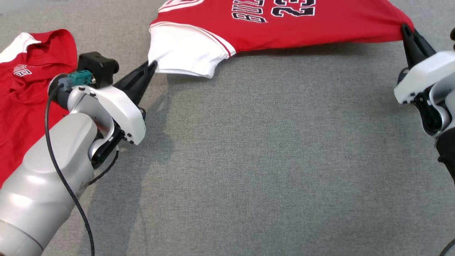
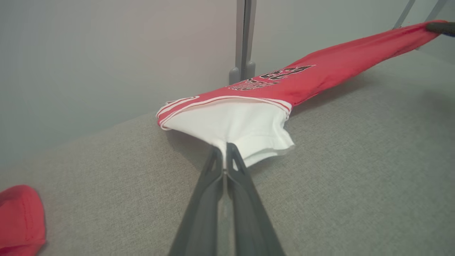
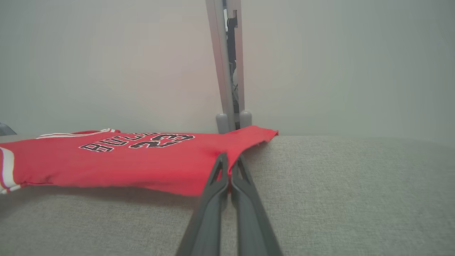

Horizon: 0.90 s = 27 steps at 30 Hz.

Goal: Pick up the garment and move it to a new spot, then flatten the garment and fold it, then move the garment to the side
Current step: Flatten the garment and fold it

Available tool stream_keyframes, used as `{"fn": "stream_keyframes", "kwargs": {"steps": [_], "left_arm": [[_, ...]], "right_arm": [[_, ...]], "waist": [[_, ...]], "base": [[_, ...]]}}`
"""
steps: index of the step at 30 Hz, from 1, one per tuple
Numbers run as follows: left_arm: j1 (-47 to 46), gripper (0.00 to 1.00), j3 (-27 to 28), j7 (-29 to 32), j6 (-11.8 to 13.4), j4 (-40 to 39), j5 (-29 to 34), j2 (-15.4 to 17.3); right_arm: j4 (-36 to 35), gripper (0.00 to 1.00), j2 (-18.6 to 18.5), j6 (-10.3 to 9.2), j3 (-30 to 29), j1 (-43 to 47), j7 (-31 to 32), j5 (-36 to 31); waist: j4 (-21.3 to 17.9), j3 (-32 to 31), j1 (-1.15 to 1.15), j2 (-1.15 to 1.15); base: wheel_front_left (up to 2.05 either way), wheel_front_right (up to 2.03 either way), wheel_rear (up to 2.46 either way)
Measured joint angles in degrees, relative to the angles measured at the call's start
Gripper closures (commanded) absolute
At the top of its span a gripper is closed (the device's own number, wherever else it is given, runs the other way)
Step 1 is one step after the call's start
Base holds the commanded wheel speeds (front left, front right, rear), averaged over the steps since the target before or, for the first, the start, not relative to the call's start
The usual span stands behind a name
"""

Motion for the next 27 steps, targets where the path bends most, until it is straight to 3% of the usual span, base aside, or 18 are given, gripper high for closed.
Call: {"fn": "stream_keyframes", "kwargs": {"steps": [10,19,27], "left_arm": [[2.87,1.0,-6.35,1.35,0.0,-3.81,-0.21,1.97],[6.82,1.0,-13.36,9.89,0.0,-14.28,-4.66,7.73],[9.77,1.0,-16.03,17.04,0.0,-24.76,-9.05,13.01]], "right_arm": [[5.97,1.0,-1.92,0.0,4.64,5.02,0.19,0.37],[4.71,1.0,-4.1,0.01,9.07,9.84,2.35,3.45],[2.4,1.0,-6.24,0.01,12.96,12.77,4.6,5.68]], "waist": [[0.49,-4.82,0.0,0.0],[0.09,-8.61,0.0,0.0],[-0.69,-10.8,0.0,0.0]], "base": [[0.0,0.0,0.0],[0.0,0.0,0.0],[0.0,0.0,0.0]]}}
